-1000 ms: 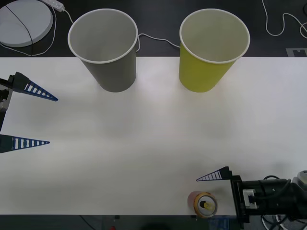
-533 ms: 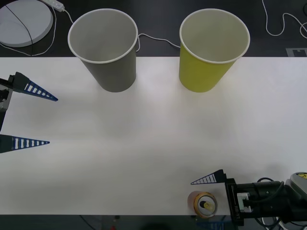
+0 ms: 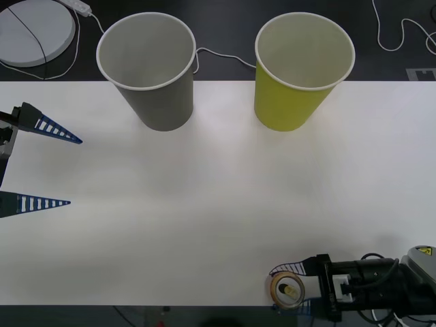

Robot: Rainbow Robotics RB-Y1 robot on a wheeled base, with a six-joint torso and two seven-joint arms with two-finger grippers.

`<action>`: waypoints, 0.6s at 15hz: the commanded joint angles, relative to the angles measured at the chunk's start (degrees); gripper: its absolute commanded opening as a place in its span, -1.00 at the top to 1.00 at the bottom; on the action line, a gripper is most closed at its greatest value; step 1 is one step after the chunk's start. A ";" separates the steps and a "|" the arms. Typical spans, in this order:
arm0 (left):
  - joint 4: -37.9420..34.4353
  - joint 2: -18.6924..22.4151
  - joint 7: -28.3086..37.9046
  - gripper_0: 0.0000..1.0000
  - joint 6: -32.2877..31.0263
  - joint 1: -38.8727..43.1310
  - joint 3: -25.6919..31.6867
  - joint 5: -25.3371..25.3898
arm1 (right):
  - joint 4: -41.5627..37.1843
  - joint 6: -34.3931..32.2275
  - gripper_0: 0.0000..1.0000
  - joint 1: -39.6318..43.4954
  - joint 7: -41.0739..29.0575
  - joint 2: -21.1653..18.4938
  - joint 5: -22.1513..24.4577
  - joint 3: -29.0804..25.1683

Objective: Put the can into the green bin and the plastic bottle into the gray bin

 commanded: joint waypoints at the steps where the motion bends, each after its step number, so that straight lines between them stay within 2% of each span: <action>1: 0.00 0.00 0.00 -1.00 0.00 0.00 0.00 0.00 | 0.03 0.22 1.00 0.00 -0.13 0.35 0.01 0.31; 5: 0.00 0.00 0.00 -1.00 0.00 0.00 0.00 0.00 | -0.41 -0.13 1.00 -0.61 -0.65 0.00 -0.08 0.31; 7: 0.00 0.00 0.00 -1.00 0.00 0.00 0.00 0.00 | -3.31 -0.22 1.00 -0.70 -1.88 -1.32 -0.08 -0.04; 9: 0.00 0.00 0.00 -1.00 0.00 0.00 0.00 0.00 | -8.59 -0.66 1.00 -0.35 -7.42 -3.17 3.17 -2.32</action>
